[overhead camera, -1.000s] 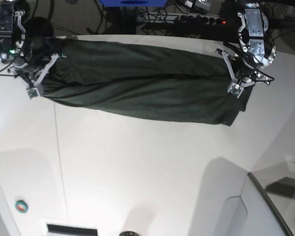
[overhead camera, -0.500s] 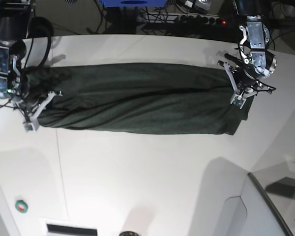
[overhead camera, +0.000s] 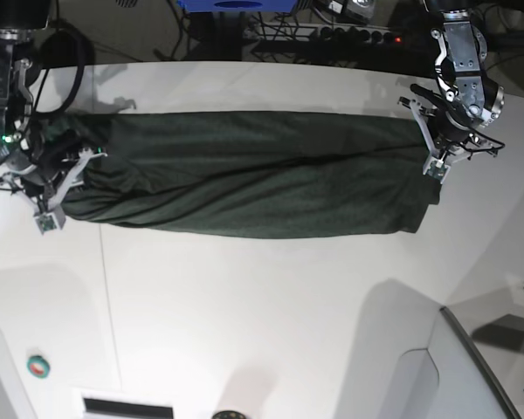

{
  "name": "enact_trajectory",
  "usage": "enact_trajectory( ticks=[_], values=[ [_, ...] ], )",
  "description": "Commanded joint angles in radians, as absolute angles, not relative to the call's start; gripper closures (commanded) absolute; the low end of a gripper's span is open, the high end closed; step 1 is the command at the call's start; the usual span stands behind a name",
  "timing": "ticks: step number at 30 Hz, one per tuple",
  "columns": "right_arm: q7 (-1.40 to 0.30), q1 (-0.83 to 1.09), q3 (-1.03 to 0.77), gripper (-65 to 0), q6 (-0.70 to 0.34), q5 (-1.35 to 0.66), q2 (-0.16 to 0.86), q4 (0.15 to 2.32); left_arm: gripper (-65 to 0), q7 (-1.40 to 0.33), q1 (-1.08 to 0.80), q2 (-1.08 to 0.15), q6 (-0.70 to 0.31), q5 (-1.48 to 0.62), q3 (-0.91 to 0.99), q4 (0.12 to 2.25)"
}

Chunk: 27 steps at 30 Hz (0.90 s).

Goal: Layout the t-shirt on the table in an organized manner, then fold the t-shirt properly
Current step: 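Pull both shirt ends apart with both grippers to straighten the fold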

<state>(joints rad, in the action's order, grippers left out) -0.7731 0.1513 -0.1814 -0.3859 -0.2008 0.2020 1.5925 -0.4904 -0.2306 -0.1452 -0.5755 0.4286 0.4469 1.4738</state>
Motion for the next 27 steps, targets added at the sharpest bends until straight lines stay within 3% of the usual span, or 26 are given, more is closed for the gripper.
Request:
enact_trajectory(
  ticks=[1,9,11,13,14,27],
  values=[
    [-0.75,0.114,-0.186,-20.0,-0.381,-0.206,0.217,1.598,0.0,-0.481,-0.223,-0.153,-0.568,0.424,0.453,1.488],
    [-0.748,-0.018,-0.185,-19.8,-0.386,-0.206,0.214,1.369,0.0,-0.481,-0.229,-0.151,-0.568,0.424,0.46,1.483],
    [-0.748,-0.028,-0.185,-14.3,-0.387,-0.206,0.216,1.337,0.0,-0.481,-0.229,-0.151,-0.568,0.424,0.46,1.483],
    [-0.748,-0.028,-0.185,-2.6,-0.389,-0.206,0.216,1.334,0.0,-0.481,-0.229,-0.151,-0.568,0.424,0.46,1.481],
    [-0.751,-0.024,-0.185,0.0,-0.389,-0.206,0.216,1.337,0.0,-0.481,-0.228,-0.151,-0.568,0.424,0.46,1.481],
    [-0.756,0.151,-0.185,-0.6,-0.39,-0.206,0.213,1.501,0.0,-0.481,-0.217,-0.153,-0.568,0.424,0.461,1.434]
  ],
)
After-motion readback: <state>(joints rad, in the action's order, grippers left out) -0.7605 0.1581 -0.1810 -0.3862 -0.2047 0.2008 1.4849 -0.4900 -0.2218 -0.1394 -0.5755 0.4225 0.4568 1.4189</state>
